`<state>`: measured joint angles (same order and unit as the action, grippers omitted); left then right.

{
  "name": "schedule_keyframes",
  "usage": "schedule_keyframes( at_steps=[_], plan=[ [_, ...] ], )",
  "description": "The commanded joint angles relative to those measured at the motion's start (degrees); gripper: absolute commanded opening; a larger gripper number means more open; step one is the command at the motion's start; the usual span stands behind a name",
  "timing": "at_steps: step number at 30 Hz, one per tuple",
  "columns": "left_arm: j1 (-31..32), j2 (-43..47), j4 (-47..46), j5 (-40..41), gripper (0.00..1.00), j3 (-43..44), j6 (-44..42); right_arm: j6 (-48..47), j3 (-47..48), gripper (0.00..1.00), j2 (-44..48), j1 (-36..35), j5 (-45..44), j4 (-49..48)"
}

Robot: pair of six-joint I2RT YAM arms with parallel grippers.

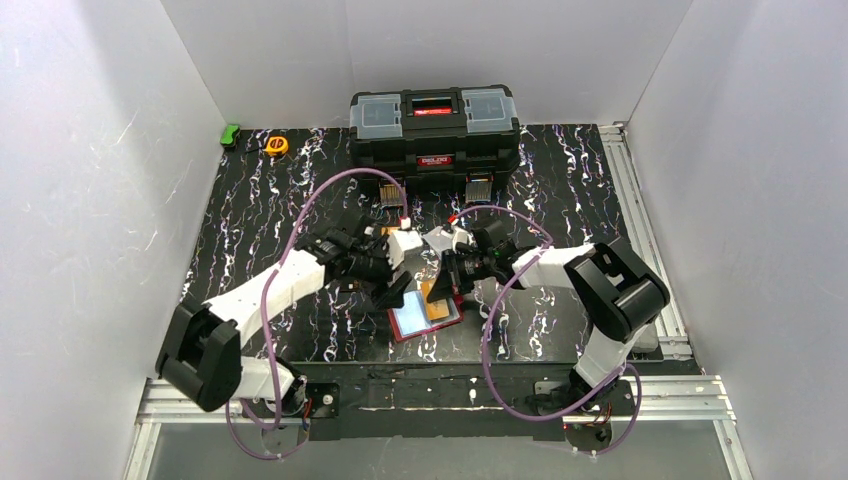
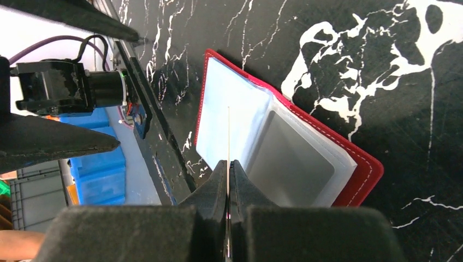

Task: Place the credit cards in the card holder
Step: Insert the credit card into the card holder.

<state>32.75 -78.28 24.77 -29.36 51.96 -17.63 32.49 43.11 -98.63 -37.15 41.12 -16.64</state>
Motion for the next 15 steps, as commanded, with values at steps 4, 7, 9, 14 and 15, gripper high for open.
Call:
schedule_keyframes(
  at_steps=[4,7,9,14,15],
  plan=[
    [1.16,5.46,2.99,-3.64,0.71,-6.75,-32.29,-1.49,3.37,0.01,-2.11,-1.45,1.33,2.34],
    [1.26,5.25,0.69,-3.16,0.7,-8.16,-35.86,-1.54,3.28,0.01,-1.68,-1.5,0.5,2.58],
    [1.39,5.67,-1.23,-3.15,0.69,-9.09,-36.59,-1.28,3.29,0.02,-1.5,-1.52,0.29,2.73],
    [1.98,6.61,-4.94,-3.55,0.68,-10.81,-38.19,-0.08,3.39,0.06,-1.89,-2.1,-1.58,2.4],
    [2.19,6.6,-5.18,-3.99,0.67,-11.35,-39.02,0.13,3.09,0.06,-1.58,-2.21,-2.52,2.41]
  ],
)
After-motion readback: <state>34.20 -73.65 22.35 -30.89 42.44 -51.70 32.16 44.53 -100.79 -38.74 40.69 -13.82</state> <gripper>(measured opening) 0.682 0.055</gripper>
